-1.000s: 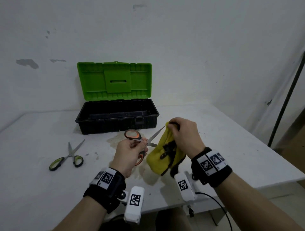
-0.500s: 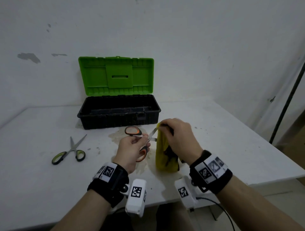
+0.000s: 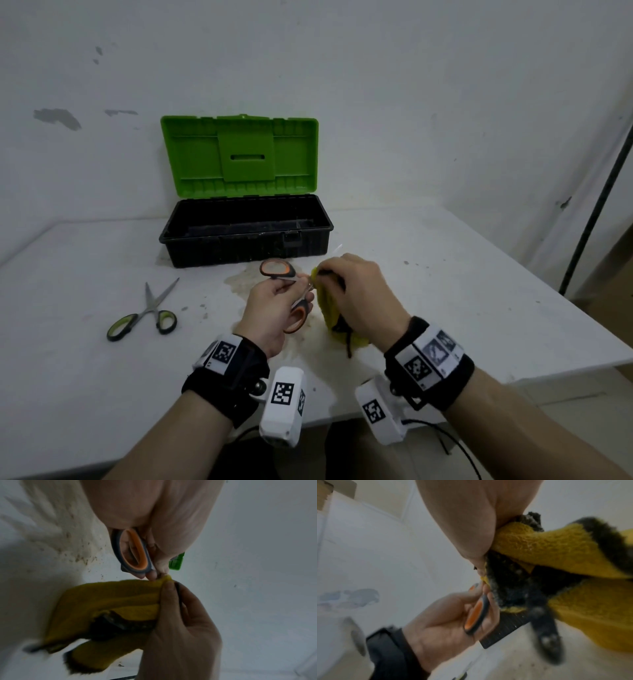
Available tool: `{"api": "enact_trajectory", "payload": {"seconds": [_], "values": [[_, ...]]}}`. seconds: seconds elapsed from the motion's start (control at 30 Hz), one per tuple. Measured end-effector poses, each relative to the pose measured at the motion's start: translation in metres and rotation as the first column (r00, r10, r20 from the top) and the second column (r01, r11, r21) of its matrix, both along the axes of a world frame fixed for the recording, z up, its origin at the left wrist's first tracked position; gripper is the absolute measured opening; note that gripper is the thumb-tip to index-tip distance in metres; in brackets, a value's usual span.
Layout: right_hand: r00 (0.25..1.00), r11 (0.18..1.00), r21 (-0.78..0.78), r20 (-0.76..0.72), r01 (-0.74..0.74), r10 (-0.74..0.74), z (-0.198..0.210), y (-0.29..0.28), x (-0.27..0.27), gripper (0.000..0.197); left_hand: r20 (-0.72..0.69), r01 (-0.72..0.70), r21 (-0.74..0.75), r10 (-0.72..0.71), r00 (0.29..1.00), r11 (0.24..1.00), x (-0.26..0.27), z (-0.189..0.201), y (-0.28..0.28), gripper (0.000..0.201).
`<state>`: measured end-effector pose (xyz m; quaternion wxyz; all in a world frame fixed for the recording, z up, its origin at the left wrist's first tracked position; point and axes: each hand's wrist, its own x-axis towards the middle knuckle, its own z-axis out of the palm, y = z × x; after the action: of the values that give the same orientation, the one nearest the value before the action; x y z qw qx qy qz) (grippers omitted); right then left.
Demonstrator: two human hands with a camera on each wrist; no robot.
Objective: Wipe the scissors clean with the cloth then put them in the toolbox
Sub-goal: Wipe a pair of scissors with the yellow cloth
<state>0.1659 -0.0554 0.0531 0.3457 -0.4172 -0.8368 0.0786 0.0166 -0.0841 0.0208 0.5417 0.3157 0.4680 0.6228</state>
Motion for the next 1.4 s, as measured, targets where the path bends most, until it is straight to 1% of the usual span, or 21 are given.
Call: {"api": "enact_trajectory", "payload": {"seconds": [0.03, 0.07, 0.2, 0.23, 0.27, 0.33, 0.43, 0.53, 0.63, 0.73, 0.83, 0.97, 1.0, 1.13, 1.2, 1.3, 1.33, 1.4], "values": [[0.999, 0.999, -0.010, 0.025, -0.032, 0.032, -0.003, -0.005, -0.003, 0.012, -0.011, 0.008, 0.004, -0.008, 1.000, 1.000, 0.001, 0.000, 0.000, 0.010], [0.999, 0.999, -0.016, 0.036, -0.032, 0.033, -0.005, -0.006, -0.004, 0.012, -0.013, 0.014, 0.005, -0.014, 1.000, 1.000, 0.001, 0.000, 0.000, 0.010], [0.991, 0.990, -0.036, -0.010, 0.134, -0.134, 0.001, 0.017, 0.007, 0.012, 0.029, 0.002, -0.030, -0.001, 1.000, 1.000, 0.001, -0.007, 0.002, 0.008], [0.988, 0.988, -0.039, -0.023, 0.149, -0.150, 0.003, 0.019, 0.009, 0.013, 0.045, -0.004, -0.040, 0.006, 0.999, 0.999, 0.001, -0.008, 0.003, 0.008], [0.990, 0.989, -0.042, -0.027, 0.140, -0.141, 0.004, 0.018, 0.009, 0.013, 0.062, -0.014, -0.050, 0.017, 0.998, 0.999, 0.001, -0.010, 0.003, 0.010], [0.997, 0.996, -0.039, -0.010, 0.078, -0.078, 0.005, 0.008, 0.005, 0.013, 0.107, -0.029, -0.066, 0.036, 0.994, 0.997, 0.001, -0.010, 0.006, 0.015], [1.000, 0.999, -0.038, 0.019, 0.014, -0.013, 0.004, -0.006, -0.002, 0.014, 0.166, -0.012, -0.082, 0.025, 0.986, 0.997, 0.001, -0.011, 0.008, 0.021], [0.999, 0.999, -0.033, 0.037, 0.021, -0.020, -0.001, -0.003, -0.007, 0.015, 0.144, 0.017, -0.081, -0.006, 0.990, 0.997, 0.002, -0.015, 0.005, 0.024], [0.998, 0.998, -0.062, 0.066, 0.014, -0.010, -0.007, -0.004, -0.013, 0.018, 0.123, 0.008, -0.066, 0.000, 0.992, 0.998, 0.004, -0.015, 0.004, 0.020], [0.993, 0.995, -0.084, 0.097, -0.054, 0.062, -0.012, -0.013, -0.014, 0.018, 0.126, -0.045, -0.042, 0.050, 0.991, 0.998, 0.003, -0.012, 0.004, 0.016], [0.977, 0.987, -0.098, 0.160, -0.126, 0.141, -0.005, -0.015, -0.008, 0.017, 0.107, -0.047, -0.021, 0.049, 0.993, 0.999, 0.000, -0.012, 0.004, 0.015], [0.990, 0.996, -0.060, 0.120, -0.071, 0.078, -0.001, -0.007, -0.004, 0.015, 0.111, -0.033, 0.007, 0.032, 0.993, 0.999, 0.004, -0.010, 0.003, 0.016], [0.988, 0.994, -0.069, 0.119, -0.087, 0.095, -0.002, -0.008, -0.005, 0.014, 0.101, -0.040, 0.016, 0.038, 0.994, 0.999, 0.005, -0.009, 0.003, 0.015], [0.948, 0.960, -0.142, 0.175, -0.243, 0.266, -0.001, -0.021, -0.002, 0.010, 0.030, -0.083, 0.053, 0.081, 0.996, 0.995, 0.002, -0.011, 0.003, 0.014], [0.959, 0.966, -0.116, 0.138, -0.232, 0.247, 0.002, -0.018, -0.001, 0.010, 0.004, -0.082, 0.074, 0.081, 0.997, 0.994, 0.002, -0.010, 0.002, 0.015], [0.989, 0.991, -0.051, 0.073, -0.127, 0.131, -0.001, -0.013, -0.003, 0.013, 0.005, -0.060, 0.095, 0.059, 0.998, 0.994, 0.005, -0.007, 0.001, 0.016], [0.990, 0.991, -0.053, 0.073, -0.120, 0.124, -0.004, -0.013, -0.004, 0.013, 0.020, -0.059, 0.089, 0.058, 0.998, 0.994, 0.005, -0.007, 0.001, 0.017], [0.979, 0.986, -0.079, 0.126, -0.149, 0.158, -0.006, -0.016, -0.004, 0.013, 0.061, -0.068, 0.059, 0.064, 0.996, 0.996, 0.003, -0.007, 0.001, 0.016]]}}
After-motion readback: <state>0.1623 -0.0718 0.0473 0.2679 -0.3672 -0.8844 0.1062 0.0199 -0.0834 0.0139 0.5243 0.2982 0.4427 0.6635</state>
